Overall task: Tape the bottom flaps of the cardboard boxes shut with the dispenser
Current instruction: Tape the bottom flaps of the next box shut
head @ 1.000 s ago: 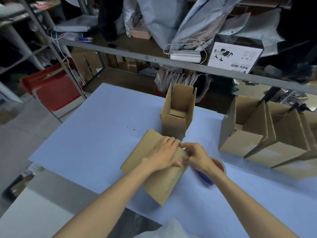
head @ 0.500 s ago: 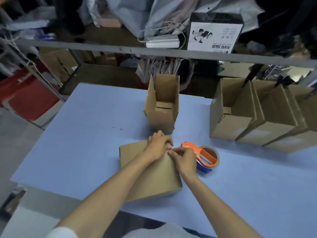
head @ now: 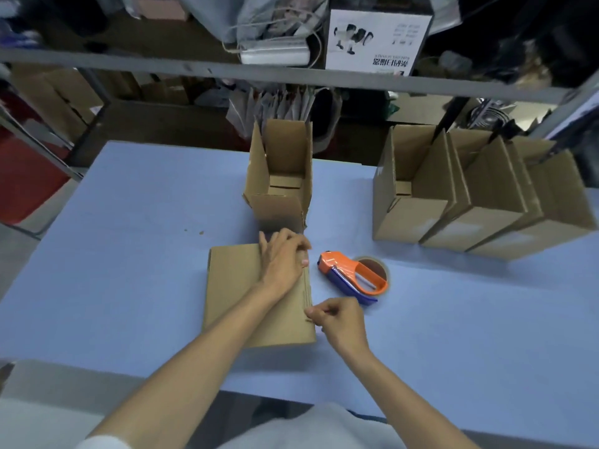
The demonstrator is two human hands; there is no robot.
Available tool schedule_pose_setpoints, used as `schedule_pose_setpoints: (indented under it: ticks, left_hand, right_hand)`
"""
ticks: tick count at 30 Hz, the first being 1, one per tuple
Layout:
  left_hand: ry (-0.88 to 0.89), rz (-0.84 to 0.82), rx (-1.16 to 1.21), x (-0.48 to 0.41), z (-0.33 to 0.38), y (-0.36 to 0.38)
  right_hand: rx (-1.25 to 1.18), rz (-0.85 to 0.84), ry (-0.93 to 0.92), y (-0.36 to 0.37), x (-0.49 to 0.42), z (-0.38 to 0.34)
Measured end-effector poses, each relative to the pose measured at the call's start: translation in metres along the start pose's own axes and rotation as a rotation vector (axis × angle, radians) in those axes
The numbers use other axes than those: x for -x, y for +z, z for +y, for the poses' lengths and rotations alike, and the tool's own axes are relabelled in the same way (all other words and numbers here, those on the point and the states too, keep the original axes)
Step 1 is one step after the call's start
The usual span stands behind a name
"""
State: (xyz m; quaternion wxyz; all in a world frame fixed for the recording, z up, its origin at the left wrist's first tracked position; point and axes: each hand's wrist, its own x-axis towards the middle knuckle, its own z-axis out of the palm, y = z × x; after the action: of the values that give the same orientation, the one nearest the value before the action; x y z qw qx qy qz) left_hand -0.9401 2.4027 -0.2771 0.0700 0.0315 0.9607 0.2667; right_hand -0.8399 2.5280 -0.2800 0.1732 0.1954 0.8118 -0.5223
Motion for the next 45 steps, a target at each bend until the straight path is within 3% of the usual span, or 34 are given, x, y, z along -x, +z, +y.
schedule_pose_setpoints:
  ticks: [2,5,6,11,13,17,20,23,29,35,40,45]
  left_hand:
    - [-0.069,0.083,-0.033,0.012,0.005,0.003]
    - [-0.226,0.008,-0.065,0.033,0.009,0.013]
    - [-0.239,-0.035,-0.088,0.039,0.008,0.017]
    - [-0.152,-0.057,-0.232,0.045,-0.008,0.032]
    - [-0.102,-0.037,-0.255,0.041,-0.015,0.034]
    - [-0.071,-0.035,-0.223,0.046,-0.020,0.031]
    - [0.007,0.096,0.134,0.056,-0.004,0.015]
    - [0.144,0.077,0.385,0.067,0.014,-0.011]
    - [0.281,-0.007,0.376,0.092,0.033,-0.044]
    - [0.082,-0.025,0.504,0.098,0.028,-0.046]
    - [-0.048,0.063,0.502,0.089,0.029,-0.043]
    - [-0.152,-0.054,0.545,0.083,0.022,-0.041]
  right_hand:
    - [-0.007,0.045,-0.063,-0.016,-0.008,-0.001]
    - [0.347,0.307,-0.201,-0.042,-0.027,0.011]
    - [0.435,0.326,-0.230,-0.048,-0.034,0.015]
    - [0.791,0.124,-0.181,-0.040,-0.070,0.030]
    - [0.849,0.123,-0.176,-0.035,-0.081,0.031]
    - [0.727,0.179,-0.217,-0.036,-0.075,0.039]
    - [0.495,0.234,-0.360,-0.055,-0.044,0.037]
    - [0.524,0.216,-0.618,-0.076,-0.015,0.023]
    - [0.619,0.148,-0.873,-0.101,0.016,0.009]
    - [0.608,-0.026,-0.742,-0.103,0.017,0.012]
    - [0.473,-0.227,-0.690,-0.103,0.013,0.003]
    - [0.605,-0.135,-0.647,-0.097,0.013,-0.001]
